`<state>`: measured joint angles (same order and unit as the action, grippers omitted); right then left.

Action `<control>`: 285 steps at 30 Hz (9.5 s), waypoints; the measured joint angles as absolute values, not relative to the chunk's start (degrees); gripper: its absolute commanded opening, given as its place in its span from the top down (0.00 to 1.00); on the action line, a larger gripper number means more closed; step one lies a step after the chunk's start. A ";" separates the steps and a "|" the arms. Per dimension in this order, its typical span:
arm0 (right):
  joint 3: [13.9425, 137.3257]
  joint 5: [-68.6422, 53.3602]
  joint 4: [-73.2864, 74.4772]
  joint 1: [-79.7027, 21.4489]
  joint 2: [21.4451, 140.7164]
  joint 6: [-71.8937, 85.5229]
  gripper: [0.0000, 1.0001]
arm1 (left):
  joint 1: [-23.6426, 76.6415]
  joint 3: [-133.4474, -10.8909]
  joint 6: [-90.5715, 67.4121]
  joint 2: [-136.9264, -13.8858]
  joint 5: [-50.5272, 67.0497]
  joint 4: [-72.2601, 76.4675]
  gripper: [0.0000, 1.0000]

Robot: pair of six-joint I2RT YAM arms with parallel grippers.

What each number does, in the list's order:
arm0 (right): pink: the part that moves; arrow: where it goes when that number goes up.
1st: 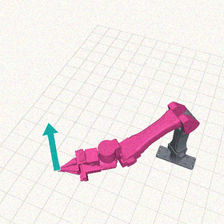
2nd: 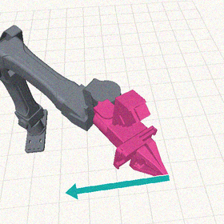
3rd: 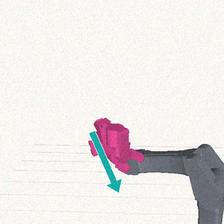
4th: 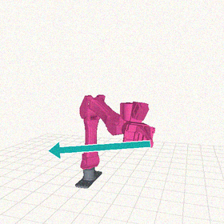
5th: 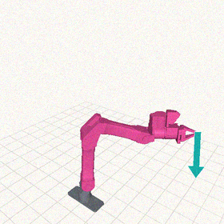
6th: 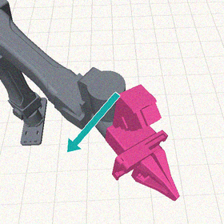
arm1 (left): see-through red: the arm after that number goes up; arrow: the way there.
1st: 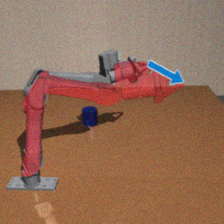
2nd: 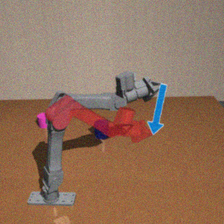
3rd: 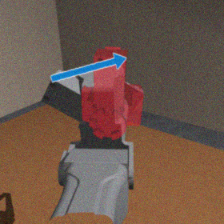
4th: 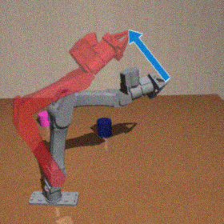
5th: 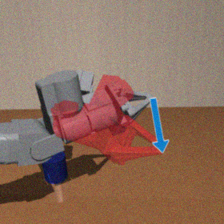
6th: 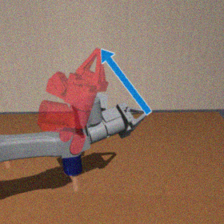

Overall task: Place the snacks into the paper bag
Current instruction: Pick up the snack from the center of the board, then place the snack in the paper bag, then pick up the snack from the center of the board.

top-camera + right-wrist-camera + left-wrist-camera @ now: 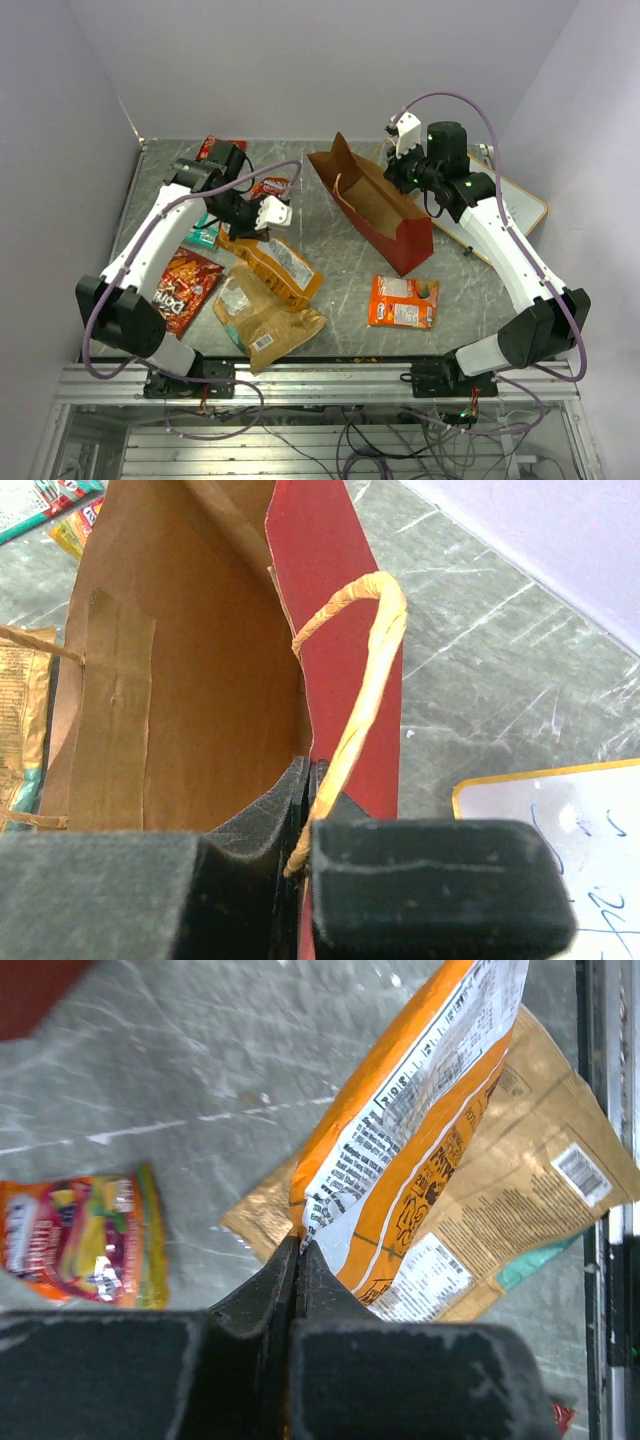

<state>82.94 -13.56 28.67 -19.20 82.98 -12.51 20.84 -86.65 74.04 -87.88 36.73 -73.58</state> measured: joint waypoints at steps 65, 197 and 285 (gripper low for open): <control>89.69 -21.52 35.51 -15.68 86.85 -4.69 1.00 | 43.16 -114.21 28.08 -98.52 21.15 -28.97 0.93; 88.62 -31.40 38.35 -14.59 88.51 -8.91 1.00 | 42.52 -104.64 65.32 -105.27 40.16 -53.30 0.52; 86.52 -27.24 34.52 -10.44 86.28 -7.51 1.00 | 39.59 -77.95 82.76 -101.73 22.79 -62.81 0.93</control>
<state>86.52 -27.24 34.52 -10.44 86.28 -7.51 39.59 -77.95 82.76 -101.73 22.79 -62.81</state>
